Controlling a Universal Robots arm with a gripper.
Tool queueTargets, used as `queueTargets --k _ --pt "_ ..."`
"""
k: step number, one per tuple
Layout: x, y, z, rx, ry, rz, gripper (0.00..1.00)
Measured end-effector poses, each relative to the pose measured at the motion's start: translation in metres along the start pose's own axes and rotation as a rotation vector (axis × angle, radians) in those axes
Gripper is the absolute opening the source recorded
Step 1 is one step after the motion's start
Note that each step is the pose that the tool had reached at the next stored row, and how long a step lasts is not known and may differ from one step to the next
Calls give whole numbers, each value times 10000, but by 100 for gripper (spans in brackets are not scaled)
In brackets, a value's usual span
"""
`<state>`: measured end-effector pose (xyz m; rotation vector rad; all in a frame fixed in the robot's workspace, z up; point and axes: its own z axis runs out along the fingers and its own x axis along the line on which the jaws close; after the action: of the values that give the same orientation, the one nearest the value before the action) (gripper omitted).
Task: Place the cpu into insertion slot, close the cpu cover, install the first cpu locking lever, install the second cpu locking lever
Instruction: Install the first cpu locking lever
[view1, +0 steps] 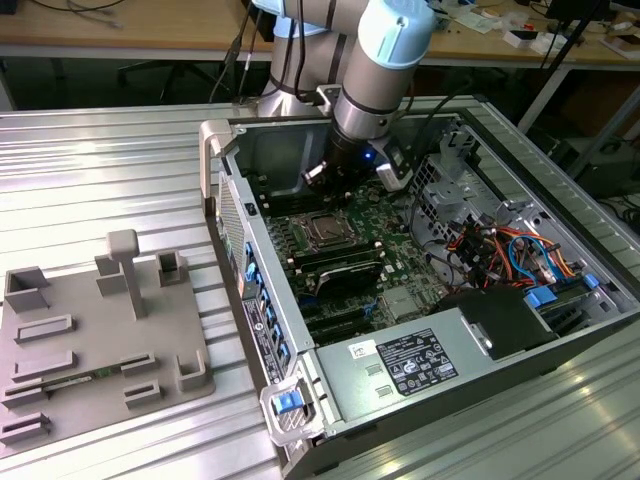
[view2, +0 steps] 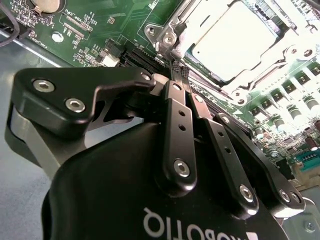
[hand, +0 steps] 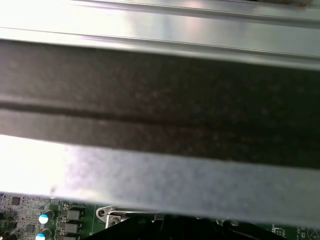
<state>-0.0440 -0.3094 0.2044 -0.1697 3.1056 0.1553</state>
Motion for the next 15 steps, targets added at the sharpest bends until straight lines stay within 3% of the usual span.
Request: queueTargets --k 7,15 --pt "0 -3 18 157 20 -4 11" --pt "-1 -2 20 165 19 -5 11"
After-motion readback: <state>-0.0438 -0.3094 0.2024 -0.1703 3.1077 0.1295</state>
